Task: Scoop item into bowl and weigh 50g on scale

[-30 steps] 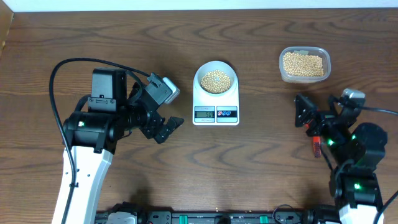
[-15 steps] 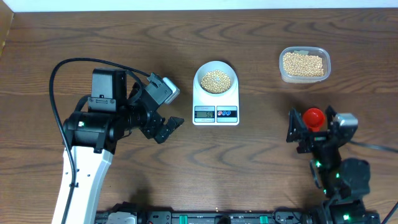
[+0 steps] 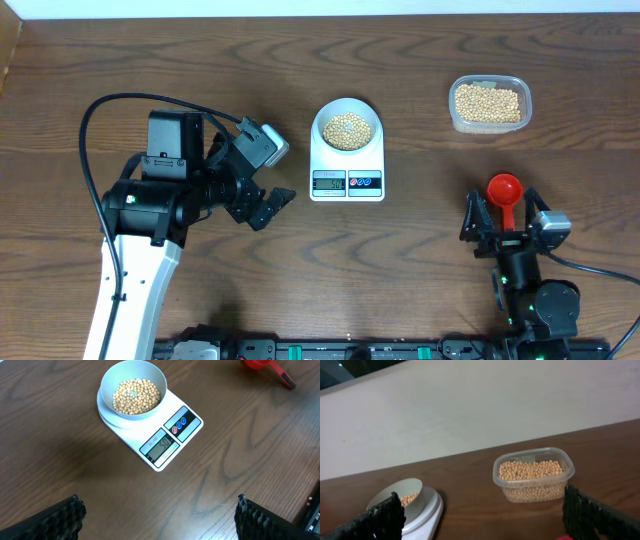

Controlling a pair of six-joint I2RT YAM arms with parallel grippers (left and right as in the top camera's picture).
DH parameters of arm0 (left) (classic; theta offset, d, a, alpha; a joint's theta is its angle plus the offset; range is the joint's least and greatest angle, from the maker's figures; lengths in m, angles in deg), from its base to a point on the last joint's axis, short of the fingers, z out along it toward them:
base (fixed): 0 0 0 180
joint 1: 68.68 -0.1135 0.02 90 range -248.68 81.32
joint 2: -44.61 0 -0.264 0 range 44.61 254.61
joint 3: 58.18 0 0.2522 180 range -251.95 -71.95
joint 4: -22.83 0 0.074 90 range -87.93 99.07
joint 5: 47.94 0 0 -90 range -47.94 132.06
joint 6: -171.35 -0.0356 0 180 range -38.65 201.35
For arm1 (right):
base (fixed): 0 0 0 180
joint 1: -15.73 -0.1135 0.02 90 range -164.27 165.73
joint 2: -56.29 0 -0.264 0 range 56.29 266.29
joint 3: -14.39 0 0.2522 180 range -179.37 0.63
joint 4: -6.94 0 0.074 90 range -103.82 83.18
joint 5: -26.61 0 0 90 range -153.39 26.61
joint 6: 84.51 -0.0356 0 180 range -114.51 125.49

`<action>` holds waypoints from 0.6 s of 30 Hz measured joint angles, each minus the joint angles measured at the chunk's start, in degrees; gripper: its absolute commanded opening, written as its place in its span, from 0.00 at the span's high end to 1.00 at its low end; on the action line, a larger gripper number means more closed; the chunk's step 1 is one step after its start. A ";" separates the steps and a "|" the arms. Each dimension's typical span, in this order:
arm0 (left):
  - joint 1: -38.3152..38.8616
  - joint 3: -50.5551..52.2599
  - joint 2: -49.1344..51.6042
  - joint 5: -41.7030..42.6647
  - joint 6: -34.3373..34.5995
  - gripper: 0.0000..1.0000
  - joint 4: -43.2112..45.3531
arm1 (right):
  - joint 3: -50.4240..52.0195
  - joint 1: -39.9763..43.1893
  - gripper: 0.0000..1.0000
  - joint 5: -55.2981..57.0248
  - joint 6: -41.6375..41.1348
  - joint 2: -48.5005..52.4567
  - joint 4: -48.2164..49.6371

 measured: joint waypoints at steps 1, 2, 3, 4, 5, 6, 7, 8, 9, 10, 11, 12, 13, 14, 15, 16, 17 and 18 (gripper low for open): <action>0.00 0.00 0.00 0.00 0.00 0.02 0.00 | 0.26 0.00 0.01 0.11 0.00 -0.28 -0.28; 0.00 0.00 0.00 0.00 0.00 0.02 0.00 | 0.44 0.00 0.01 0.17 0.02 -0.52 -0.61; 0.00 0.00 0.00 0.00 0.00 0.02 0.00 | 0.57 0.00 0.01 0.24 0.00 -0.87 -0.98; 0.00 0.00 0.00 0.00 0.00 0.02 0.00 | 0.59 0.00 0.01 0.31 0.00 -1.20 -1.49; 0.00 0.00 0.00 0.00 0.00 0.02 0.00 | 0.61 0.00 0.01 0.31 0.00 -1.70 -2.19; 0.00 0.00 0.00 0.00 0.00 0.02 -0.02 | 0.61 0.00 0.01 0.33 0.02 -2.43 -3.10; 0.00 0.00 0.00 0.00 0.00 0.02 0.02 | 0.61 0.00 0.01 0.33 0.00 -3.04 -3.93; 0.00 0.00 0.00 0.00 0.00 0.02 0.00 | 0.61 0.00 0.01 0.35 0.02 -3.67 -4.68; 0.00 0.00 0.00 0.00 0.00 0.02 0.00 | 0.61 0.00 0.01 0.35 0.02 -4.00 -4.94; 0.00 0.00 0.00 0.00 0.00 0.02 0.00 | 0.61 0.00 0.01 0.35 0.02 -4.09 -4.98; 0.00 0.00 0.00 0.00 0.00 0.02 0.00 | 0.61 0.00 0.01 0.35 0.02 -4.17 -5.11; 0.00 0.00 0.00 0.00 0.00 0.02 0.00 | 0.61 0.00 0.01 0.37 0.02 -4.20 -5.29; 0.00 0.00 0.00 0.00 0.00 0.02 0.00 | 0.61 0.00 0.01 0.39 0.02 -4.20 -5.60; 0.00 0.00 0.00 0.00 0.00 0.02 0.00 | 0.61 0.00 0.01 0.52 0.02 -4.20 -6.01; 0.00 0.00 0.00 0.00 0.00 0.02 0.00 | 0.61 0.00 0.01 0.66 0.02 -4.24 -6.51; 0.00 0.00 0.00 0.00 0.00 0.02 0.00 | 0.61 0.00 0.01 0.94 0.02 -4.28 -7.32; 0.00 0.00 0.00 0.00 0.00 0.02 0.00 | 0.61 0.00 0.01 1.18 0.02 -4.31 -8.07; 0.00 0.00 0.00 0.00 0.00 0.02 0.00 | 0.63 0.00 0.01 1.49 0.02 -4.28 -8.48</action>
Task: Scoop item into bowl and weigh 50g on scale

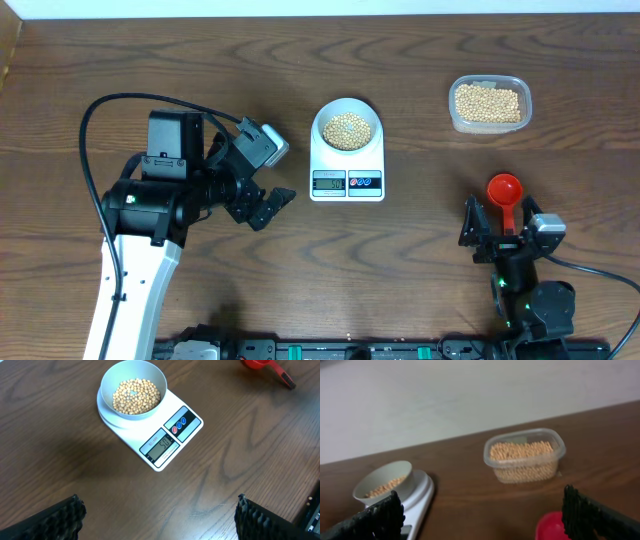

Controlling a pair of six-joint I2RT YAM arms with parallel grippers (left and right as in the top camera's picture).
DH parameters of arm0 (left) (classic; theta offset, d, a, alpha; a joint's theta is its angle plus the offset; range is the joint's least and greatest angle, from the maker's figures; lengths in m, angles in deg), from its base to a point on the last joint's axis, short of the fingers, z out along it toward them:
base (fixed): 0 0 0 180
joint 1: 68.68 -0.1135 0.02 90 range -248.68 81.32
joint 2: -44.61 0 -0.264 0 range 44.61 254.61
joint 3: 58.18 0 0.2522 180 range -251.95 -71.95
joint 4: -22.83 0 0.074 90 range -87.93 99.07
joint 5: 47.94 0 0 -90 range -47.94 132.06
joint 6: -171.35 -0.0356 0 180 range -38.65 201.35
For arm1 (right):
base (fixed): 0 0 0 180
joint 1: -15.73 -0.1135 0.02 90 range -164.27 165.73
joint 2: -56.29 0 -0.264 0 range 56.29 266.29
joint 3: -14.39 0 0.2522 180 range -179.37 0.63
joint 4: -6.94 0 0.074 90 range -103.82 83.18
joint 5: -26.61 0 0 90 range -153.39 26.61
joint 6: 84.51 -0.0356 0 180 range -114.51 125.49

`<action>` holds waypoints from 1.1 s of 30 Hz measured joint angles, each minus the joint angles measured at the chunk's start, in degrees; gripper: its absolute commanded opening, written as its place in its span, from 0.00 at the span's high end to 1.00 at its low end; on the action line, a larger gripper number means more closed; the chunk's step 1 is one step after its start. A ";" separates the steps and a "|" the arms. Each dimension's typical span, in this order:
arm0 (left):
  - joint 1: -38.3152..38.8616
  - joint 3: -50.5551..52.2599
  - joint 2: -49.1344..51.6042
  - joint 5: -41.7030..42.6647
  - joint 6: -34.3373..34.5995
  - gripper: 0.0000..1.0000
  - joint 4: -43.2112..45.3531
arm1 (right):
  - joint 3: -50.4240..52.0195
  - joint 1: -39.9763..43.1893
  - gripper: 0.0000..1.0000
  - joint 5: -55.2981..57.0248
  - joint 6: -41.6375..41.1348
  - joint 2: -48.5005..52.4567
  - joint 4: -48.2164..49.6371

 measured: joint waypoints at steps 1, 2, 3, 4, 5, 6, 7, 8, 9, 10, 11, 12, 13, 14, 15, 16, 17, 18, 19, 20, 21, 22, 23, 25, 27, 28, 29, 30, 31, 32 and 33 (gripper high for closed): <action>0.00 0.00 0.00 0.00 0.00 0.02 0.00 | 0.02 0.00 0.01 0.35 0.00 -0.02 -0.13; 0.00 0.00 0.00 0.00 0.00 0.02 0.00 | 0.02 0.00 0.01 0.61 0.00 -0.02 -0.17; 0.00 0.00 0.00 0.00 0.00 0.02 0.00 | 0.02 0.00 0.01 0.85 0.00 -0.02 -0.22; 0.00 0.00 0.00 0.00 0.00 0.02 0.00 | 0.02 0.00 0.01 1.05 0.00 -0.02 -0.48; 0.00 0.00 0.00 0.00 0.00 0.02 0.00 | 0.02 0.00 0.01 1.20 0.04 -0.02 -1.03; 0.00 0.00 0.00 0.00 0.00 0.02 0.00 | 0.04 0.00 0.01 1.27 0.15 -0.02 -1.27; 0.00 0.00 0.00 0.00 0.00 0.02 0.00 | 0.04 0.00 0.01 1.33 0.22 -0.02 -1.33; 0.00 0.00 0.00 0.00 0.00 0.02 0.00 | 0.04 0.00 0.01 1.40 0.39 -0.02 -1.33; 0.00 0.00 0.00 0.00 0.00 0.02 0.00 | 0.04 0.00 0.01 1.42 0.68 -0.02 -1.33; 0.00 0.00 0.00 0.00 0.00 0.02 0.00 | 0.04 0.00 0.01 1.44 1.07 -0.02 -1.33; 0.00 0.00 0.00 0.00 0.00 0.02 0.00 | 0.04 0.00 0.01 1.44 1.51 -0.02 -1.36; 0.00 0.00 0.00 0.00 0.00 0.02 0.00 | 0.04 0.00 0.01 1.44 1.90 -0.02 -1.36; 0.00 0.00 0.00 0.00 0.00 0.02 0.00 | 0.04 0.00 0.01 1.44 2.23 -0.02 -1.36; 0.00 0.00 0.00 0.00 0.00 0.02 0.00 | 0.04 0.00 0.01 1.44 2.40 -0.02 -1.36; 0.00 0.00 0.00 0.00 0.00 0.02 0.00 | 0.04 0.00 0.01 1.44 2.67 -0.02 -1.36; 0.00 0.00 0.00 0.00 0.00 0.02 0.00 | 0.04 0.00 0.01 1.42 2.84 -0.02 -1.36; 0.00 0.00 0.00 0.00 0.00 0.02 0.00 | 0.04 0.00 0.01 1.42 2.93 -0.02 -1.36; 0.00 0.00 0.00 0.00 0.00 0.02 0.00 | 0.04 0.00 0.01 1.42 3.08 -0.02 -1.36; 0.00 0.00 0.00 0.00 0.00 0.02 0.00 | 0.04 0.00 0.01 1.42 3.10 -0.02 -1.36; 0.00 0.00 0.00 0.00 0.00 0.02 0.00 | 0.04 0.00 0.01 1.42 3.13 -0.02 -1.36; 0.00 0.00 0.00 0.00 0.00 0.02 0.00 | 0.04 0.00 0.01 1.42 3.13 -0.02 -1.36; 0.00 0.00 0.00 0.00 0.00 0.02 0.00 | 0.04 0.00 0.01 1.42 3.15 -0.02 -1.36; 0.00 0.00 0.00 0.00 0.00 0.02 0.00 | 0.04 0.00 0.01 1.42 3.15 -0.02 -1.36; 0.00 0.00 0.00 0.00 0.00 0.02 0.00 | 0.04 0.00 0.01 1.42 3.15 -0.02 -1.36; 0.00 0.00 0.00 0.00 0.00 0.02 0.00 | 0.04 0.00 0.01 1.42 3.21 -0.02 -1.36; 0.00 0.00 0.00 0.00 0.00 0.02 0.00 | 0.04 0.00 0.01 1.42 3.28 -0.02 -1.36; 0.00 0.00 0.00 0.00 0.00 0.02 0.00 | 0.04 0.00 0.01 1.42 3.30 -0.02 -1.36; 0.00 0.00 0.00 0.00 0.00 0.02 0.00 | 0.04 0.00 0.01 1.42 3.32 -0.02 -1.36; 0.00 0.00 0.00 0.00 0.00 0.02 0.00 | 0.04 0.00 0.01 1.42 3.45 -0.02 -1.36; 0.00 0.00 0.00 0.00 0.00 0.02 0.00 | 0.04 0.00 0.01 1.42 3.65 -0.02 -1.36; 0.00 0.00 0.00 0.00 0.00 0.02 0.00 | 0.04 0.00 0.01 1.42 4.11 -0.02 -1.36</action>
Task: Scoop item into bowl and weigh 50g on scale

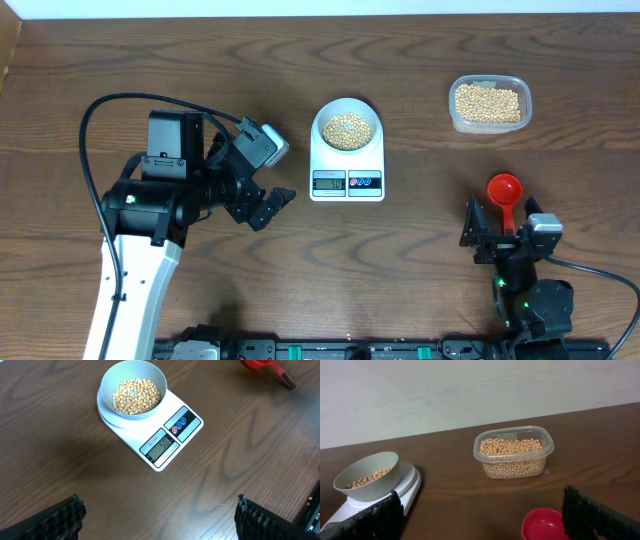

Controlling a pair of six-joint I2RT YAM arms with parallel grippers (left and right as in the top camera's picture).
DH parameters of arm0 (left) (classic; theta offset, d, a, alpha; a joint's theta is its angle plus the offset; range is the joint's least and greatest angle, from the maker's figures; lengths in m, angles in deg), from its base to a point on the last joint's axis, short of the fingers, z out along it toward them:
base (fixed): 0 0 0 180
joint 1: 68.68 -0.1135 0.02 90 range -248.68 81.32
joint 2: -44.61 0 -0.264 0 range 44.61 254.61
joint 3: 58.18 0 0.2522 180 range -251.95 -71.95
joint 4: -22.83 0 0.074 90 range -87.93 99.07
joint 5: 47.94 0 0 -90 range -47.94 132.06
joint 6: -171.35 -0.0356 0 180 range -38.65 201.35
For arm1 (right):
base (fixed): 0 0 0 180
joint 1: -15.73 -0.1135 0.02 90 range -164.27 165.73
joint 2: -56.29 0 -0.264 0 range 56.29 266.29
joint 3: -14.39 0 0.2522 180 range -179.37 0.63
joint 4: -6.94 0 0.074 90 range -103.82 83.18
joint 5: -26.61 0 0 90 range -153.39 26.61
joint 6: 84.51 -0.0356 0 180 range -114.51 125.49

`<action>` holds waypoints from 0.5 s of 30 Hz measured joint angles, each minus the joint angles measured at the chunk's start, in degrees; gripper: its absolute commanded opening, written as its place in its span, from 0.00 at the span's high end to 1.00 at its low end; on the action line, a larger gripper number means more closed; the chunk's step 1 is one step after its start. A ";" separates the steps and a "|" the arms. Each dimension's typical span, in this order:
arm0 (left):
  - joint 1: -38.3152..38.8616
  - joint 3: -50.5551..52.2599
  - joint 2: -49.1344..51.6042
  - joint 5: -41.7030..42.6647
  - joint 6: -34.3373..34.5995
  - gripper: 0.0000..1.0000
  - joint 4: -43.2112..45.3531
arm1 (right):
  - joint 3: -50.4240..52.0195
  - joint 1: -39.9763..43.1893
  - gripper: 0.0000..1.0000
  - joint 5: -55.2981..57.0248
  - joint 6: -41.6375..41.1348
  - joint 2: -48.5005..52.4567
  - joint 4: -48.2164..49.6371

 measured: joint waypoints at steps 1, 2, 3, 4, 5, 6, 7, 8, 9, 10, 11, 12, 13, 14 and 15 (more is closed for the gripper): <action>0.00 0.00 0.00 0.00 0.00 0.02 0.00 | 0.00 0.00 0.01 0.00 0.50 0.00 0.00; 0.00 0.00 0.00 0.00 0.00 0.02 0.00 | 0.00 0.00 0.01 0.02 1.20 0.00 0.00; 0.00 0.00 0.00 0.00 0.00 0.02 0.00 | 0.00 0.00 0.01 0.00 2.08 0.00 0.00; 0.00 0.00 0.00 0.00 0.00 0.02 0.00 | 0.00 0.00 0.01 0.00 2.91 0.00 0.00; 0.00 0.00 0.00 0.00 0.00 0.02 0.00 | 0.00 0.00 0.01 0.00 3.78 0.00 0.00; 0.00 0.00 0.00 0.00 0.00 0.02 0.00 | 0.00 0.00 0.01 0.00 4.92 0.00 -0.02; 0.00 0.00 0.00 0.00 0.00 0.02 0.00 | 0.00 0.00 0.01 0.00 6.01 0.00 -0.04; 0.00 0.00 0.00 0.00 0.00 0.02 0.00 | 0.00 0.00 0.01 0.00 6.95 0.00 -0.04; 0.00 0.00 0.00 0.00 0.00 0.02 0.00 | 0.00 0.00 0.01 0.00 7.82 0.00 -0.04; 0.00 0.00 0.00 0.00 0.00 0.02 0.00 | 0.00 0.00 0.01 0.00 8.85 0.00 -0.04; 0.00 0.00 0.00 0.00 0.00 0.02 0.00 | 0.00 0.00 0.01 0.00 9.33 0.00 -0.04; 0.00 0.00 0.00 0.00 0.00 0.02 0.00 | 0.00 0.00 0.01 0.00 9.68 0.00 -0.07; 0.00 0.00 0.00 0.00 0.00 0.02 0.00 | 0.00 0.00 0.01 0.00 9.92 0.00 -0.04; 0.00 0.00 0.00 0.00 0.00 0.02 0.00 | 0.00 0.00 0.01 0.00 10.14 0.00 -0.04; 0.00 0.00 0.00 0.00 0.00 0.02 0.00 | 0.00 0.00 0.01 0.00 10.34 0.00 -0.04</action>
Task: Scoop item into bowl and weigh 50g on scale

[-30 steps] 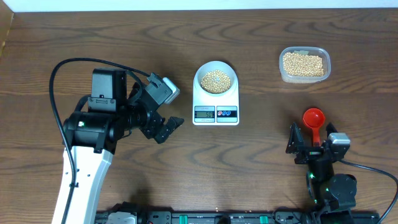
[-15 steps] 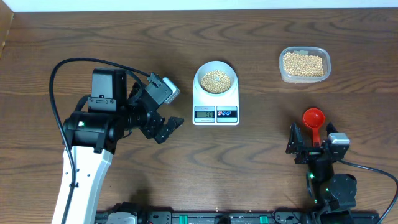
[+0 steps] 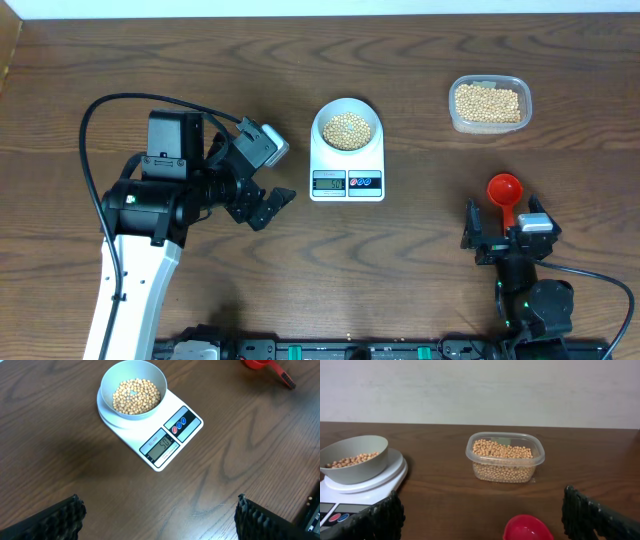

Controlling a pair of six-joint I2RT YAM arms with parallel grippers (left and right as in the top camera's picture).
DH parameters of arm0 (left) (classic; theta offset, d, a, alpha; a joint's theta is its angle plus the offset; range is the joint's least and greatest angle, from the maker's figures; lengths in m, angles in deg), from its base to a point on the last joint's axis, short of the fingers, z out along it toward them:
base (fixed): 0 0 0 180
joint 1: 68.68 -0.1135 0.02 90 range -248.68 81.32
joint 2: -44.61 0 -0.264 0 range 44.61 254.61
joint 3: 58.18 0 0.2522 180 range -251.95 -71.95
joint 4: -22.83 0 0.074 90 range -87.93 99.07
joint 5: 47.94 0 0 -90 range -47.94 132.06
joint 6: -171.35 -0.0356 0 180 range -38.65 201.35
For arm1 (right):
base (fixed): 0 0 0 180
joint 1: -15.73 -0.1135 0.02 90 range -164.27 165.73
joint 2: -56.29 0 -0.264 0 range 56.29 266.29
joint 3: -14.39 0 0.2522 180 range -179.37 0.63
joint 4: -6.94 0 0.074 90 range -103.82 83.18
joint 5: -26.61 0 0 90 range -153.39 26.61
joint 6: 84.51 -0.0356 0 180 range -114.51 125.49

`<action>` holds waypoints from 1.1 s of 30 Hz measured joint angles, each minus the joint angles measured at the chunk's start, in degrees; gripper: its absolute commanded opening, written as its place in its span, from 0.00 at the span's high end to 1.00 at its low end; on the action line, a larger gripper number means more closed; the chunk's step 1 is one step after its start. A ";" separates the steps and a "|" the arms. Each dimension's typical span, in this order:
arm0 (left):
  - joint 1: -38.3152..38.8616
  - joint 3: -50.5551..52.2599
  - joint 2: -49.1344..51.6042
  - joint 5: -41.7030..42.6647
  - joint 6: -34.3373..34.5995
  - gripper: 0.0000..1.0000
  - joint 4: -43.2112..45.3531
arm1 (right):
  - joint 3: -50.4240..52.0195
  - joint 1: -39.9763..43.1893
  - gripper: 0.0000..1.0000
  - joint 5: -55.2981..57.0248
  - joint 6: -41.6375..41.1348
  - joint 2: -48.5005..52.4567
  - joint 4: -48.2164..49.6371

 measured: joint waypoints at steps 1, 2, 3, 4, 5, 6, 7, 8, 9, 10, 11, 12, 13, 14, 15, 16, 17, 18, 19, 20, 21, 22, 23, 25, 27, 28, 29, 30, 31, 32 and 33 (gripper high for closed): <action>0.00 0.00 0.00 0.00 0.00 0.02 0.00 | 0.00 0.00 0.01 0.00 0.20 0.00 0.00; 0.00 0.00 0.00 0.00 0.00 0.02 0.00 | 0.00 0.00 0.01 0.00 0.37 0.00 0.00; 0.00 0.00 0.00 0.00 0.00 0.02 0.00 | 0.00 0.00 0.01 0.00 0.42 0.00 0.00; 0.00 0.00 0.00 0.00 0.00 0.02 0.00 | 0.00 0.00 0.01 0.00 0.52 0.00 0.00; 0.00 0.00 0.00 0.00 0.00 0.02 0.00 | 0.00 0.00 0.01 0.00 0.61 0.00 0.00; 0.00 0.00 0.00 0.00 0.00 0.02 0.00 | 0.00 0.00 0.01 0.00 0.66 0.00 0.00; 0.00 0.00 0.00 0.00 0.00 0.02 0.00 | 0.00 0.00 0.01 0.00 0.68 0.00 0.00; 0.00 0.00 0.00 0.00 0.00 0.02 0.00 | 0.00 0.00 0.01 0.00 0.68 0.00 0.00; 0.00 0.00 0.00 0.00 0.00 0.02 0.00 | 0.00 0.00 0.01 0.00 0.70 0.00 0.00; 0.00 0.00 0.00 0.00 0.00 0.02 0.00 | 0.00 0.00 0.01 0.00 0.76 0.00 0.00; 0.00 0.00 0.00 0.00 0.00 0.02 0.00 | 0.00 0.00 0.01 0.00 0.81 0.00 0.00; 0.00 0.00 0.00 0.00 0.00 0.02 0.00 | 0.00 0.00 0.01 0.00 0.79 0.00 0.00; 0.00 0.00 0.00 0.00 0.00 0.02 0.00 | 0.00 0.00 0.01 0.00 0.79 0.00 0.00; 0.00 0.00 0.00 0.00 0.00 0.02 0.00 | 0.00 0.00 0.01 0.00 0.81 0.00 0.00; 0.00 0.00 0.00 0.00 0.00 0.02 0.00 | 0.00 0.00 0.01 0.00 0.81 0.00 0.00; 0.00 0.00 0.00 0.00 0.00 0.02 0.00 | 0.00 0.00 0.01 0.00 0.81 0.00 0.00; 0.00 0.00 0.00 0.00 0.00 0.02 0.00 | 0.00 0.00 0.01 0.00 0.81 0.00 0.00; 0.00 0.00 0.00 0.00 0.00 0.02 0.00 | 0.00 0.00 0.01 0.00 0.81 0.00 0.00; 0.00 0.00 0.00 0.00 0.00 0.02 0.00 | 0.00 0.00 0.01 0.00 0.81 0.00 0.00; 0.00 0.00 0.00 0.00 0.00 0.02 0.00 | 0.00 0.00 0.01 0.00 0.81 0.00 0.00; 0.00 0.00 0.00 0.00 0.00 0.02 0.00 | 0.00 0.00 0.01 0.00 0.81 0.00 0.00; 0.00 0.00 0.00 0.00 0.00 0.02 0.00 | 0.00 0.00 0.01 0.00 0.81 0.00 0.00; 0.00 0.00 0.00 0.00 0.00 0.02 0.00 | 0.00 0.00 0.01 0.00 0.81 0.00 0.00; 0.00 0.00 0.00 0.00 0.00 0.02 0.00 | 0.00 0.00 0.01 0.00 0.81 0.00 0.00; 0.00 0.00 0.00 0.00 0.00 0.02 0.00 | 0.00 0.00 0.01 0.00 0.81 0.00 0.00; 0.00 0.00 0.00 0.00 0.00 0.02 0.00 | 0.00 0.00 0.01 0.00 0.81 0.00 0.00; 0.00 0.00 0.00 0.00 0.00 0.02 0.00 | 0.00 0.00 0.01 0.00 0.81 0.00 0.00; 0.00 0.00 0.00 0.00 0.00 0.02 0.00 | 0.00 0.00 0.01 0.00 0.81 0.00 0.00; 0.00 0.00 0.00 0.00 0.00 0.02 0.00 | 0.00 0.00 0.01 0.00 0.81 0.00 0.00; 0.00 0.00 0.00 0.00 0.00 0.02 0.00 | 0.00 0.00 0.01 0.00 0.81 0.00 0.00; 0.00 0.00 0.00 0.00 0.00 0.02 0.00 | 0.00 0.00 0.01 0.00 0.81 0.00 0.00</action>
